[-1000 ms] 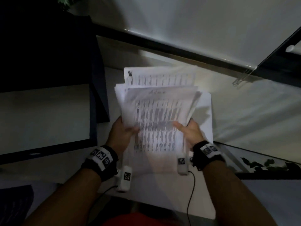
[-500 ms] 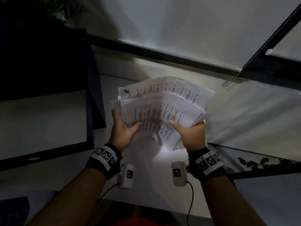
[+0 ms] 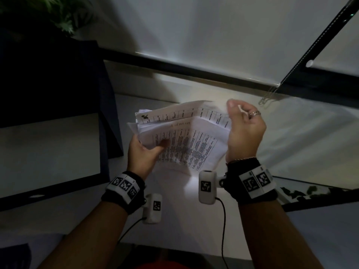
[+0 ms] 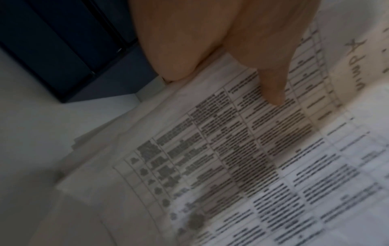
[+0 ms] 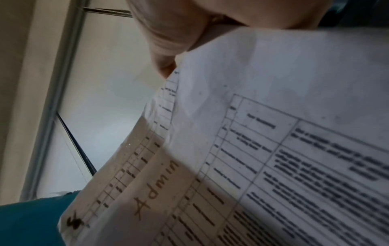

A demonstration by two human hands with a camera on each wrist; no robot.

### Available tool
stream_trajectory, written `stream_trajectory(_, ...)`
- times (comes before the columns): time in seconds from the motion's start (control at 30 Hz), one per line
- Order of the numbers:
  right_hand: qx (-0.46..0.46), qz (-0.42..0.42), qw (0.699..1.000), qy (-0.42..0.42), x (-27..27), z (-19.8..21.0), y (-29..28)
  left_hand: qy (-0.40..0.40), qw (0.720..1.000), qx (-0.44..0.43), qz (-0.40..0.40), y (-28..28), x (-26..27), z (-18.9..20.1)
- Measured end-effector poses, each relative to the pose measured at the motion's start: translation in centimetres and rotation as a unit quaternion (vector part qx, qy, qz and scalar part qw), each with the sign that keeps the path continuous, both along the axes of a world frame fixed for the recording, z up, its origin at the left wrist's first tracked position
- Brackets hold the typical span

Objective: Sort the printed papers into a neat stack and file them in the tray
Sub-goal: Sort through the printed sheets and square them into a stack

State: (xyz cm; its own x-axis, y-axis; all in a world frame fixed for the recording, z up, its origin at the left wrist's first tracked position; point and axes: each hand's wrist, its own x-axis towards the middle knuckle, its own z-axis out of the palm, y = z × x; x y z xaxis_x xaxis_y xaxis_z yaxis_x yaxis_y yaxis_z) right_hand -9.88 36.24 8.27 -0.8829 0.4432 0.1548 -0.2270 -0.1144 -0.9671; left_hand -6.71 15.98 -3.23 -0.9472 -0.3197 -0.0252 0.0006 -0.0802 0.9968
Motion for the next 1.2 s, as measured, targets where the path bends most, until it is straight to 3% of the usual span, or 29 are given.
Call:
stream_trajectory(0.13, 0.015, -0.025, 1.0, 0.006, 1.0, -0.7, 0.1, 0.011, 1.0, -0.002, 0.004, 0.1, 0.1, 0.4)
stream_trajectory(0.33, 0.138, -0.048, 0.989, 0.025, 0.7, 0.5, -0.7, 0.017, 1.0, -0.01, 0.011, 0.1, 0.0, 0.7)
stream_trajectory(0.5, 0.118, -0.052, 0.991, 0.037, 1.6, -0.8, -0.2, 0.022, 1.0, 0.007, 0.009, -0.1, -0.3, 0.4)
stream_trajectory(0.67, 0.201, -0.075, 0.975, 0.064, 1.2, -0.1, -0.7, 0.01, 1.0, 0.0, 0.007, -0.2, -0.6, 0.0)
stream_trajectory(0.83, 0.122, -0.07, 0.989, 0.049, 1.2, -1.9, -0.4, 0.019, 1.0, 0.002, 0.017, -0.1, -0.7, 0.3)
stream_trajectory(0.93, 0.063, 0.039, 0.996, 0.058, 1.5, -4.5, 1.5, 0.009, 1.0, 0.011, 0.011, -0.2, -0.9, 0.1)
stream_trajectory(1.0, 0.06, 0.113, 0.992, 0.009, 1.7, -6.0, 1.9, 0.002, 1.0, 0.014, 0.011, 0.0, -1.0, 0.2)
stream_trajectory(1.07, 0.101, 0.087, 0.99, -0.044, 1.8, -6.9, 1.7, 0.012, 1.0, 0.017, 0.012, 0.6, -0.9, 0.8)
stream_trajectory(1.2, 0.098, 0.071, 0.992, -0.018, 1.4, -7.3, 2.2, 0.045, 0.999, 0.018, 0.025, 1.1, -0.2, 2.0)
